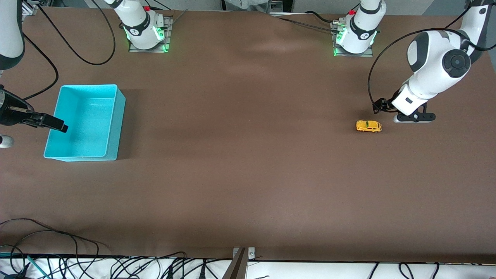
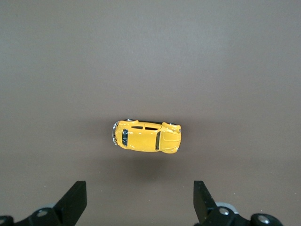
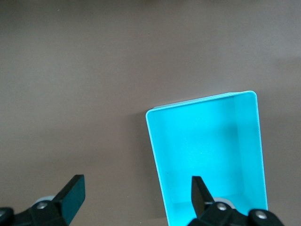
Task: Wind up and store yellow beetle car
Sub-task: 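Move the left gripper down over the yellow beetle car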
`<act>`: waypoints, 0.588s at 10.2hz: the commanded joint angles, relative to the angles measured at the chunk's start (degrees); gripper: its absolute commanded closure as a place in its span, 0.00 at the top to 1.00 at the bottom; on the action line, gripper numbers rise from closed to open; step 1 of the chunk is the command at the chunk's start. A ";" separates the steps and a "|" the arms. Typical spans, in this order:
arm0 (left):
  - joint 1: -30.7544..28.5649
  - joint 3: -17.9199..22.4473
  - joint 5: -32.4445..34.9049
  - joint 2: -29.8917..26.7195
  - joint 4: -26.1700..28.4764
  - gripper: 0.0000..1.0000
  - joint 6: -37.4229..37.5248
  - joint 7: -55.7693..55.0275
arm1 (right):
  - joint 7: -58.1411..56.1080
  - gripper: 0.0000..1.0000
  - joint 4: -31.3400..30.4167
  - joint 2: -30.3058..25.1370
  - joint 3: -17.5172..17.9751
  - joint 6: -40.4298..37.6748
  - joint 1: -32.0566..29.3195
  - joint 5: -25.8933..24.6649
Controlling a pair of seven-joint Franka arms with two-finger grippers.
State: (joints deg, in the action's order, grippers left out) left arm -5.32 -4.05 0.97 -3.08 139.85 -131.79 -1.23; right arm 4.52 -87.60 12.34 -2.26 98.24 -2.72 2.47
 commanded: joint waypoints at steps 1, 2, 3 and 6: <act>-0.39 -0.26 -0.97 0.62 2.88 1.00 -3.03 7.95 | 0.32 1.00 0.59 0.14 0.15 -0.33 -0.18 0.96; -0.39 -0.26 -0.97 0.97 3.58 1.00 -3.64 11.66 | 0.32 1.00 0.59 0.14 0.15 -0.24 -0.18 0.96; -0.39 -0.26 -0.97 1.15 4.11 1.00 -3.74 16.74 | 0.32 1.00 0.59 0.14 0.15 -0.24 -0.18 0.96; -0.48 -0.17 -0.97 3.08 4.12 1.00 -4.00 35.43 | 0.32 1.00 0.59 0.14 0.15 -0.16 -0.18 0.96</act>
State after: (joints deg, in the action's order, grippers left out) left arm -5.33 -4.09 0.98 -0.78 143.78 -134.71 24.34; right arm 4.52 -87.60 12.34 -2.26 98.25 -2.72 2.47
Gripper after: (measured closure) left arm 0.000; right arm 0.000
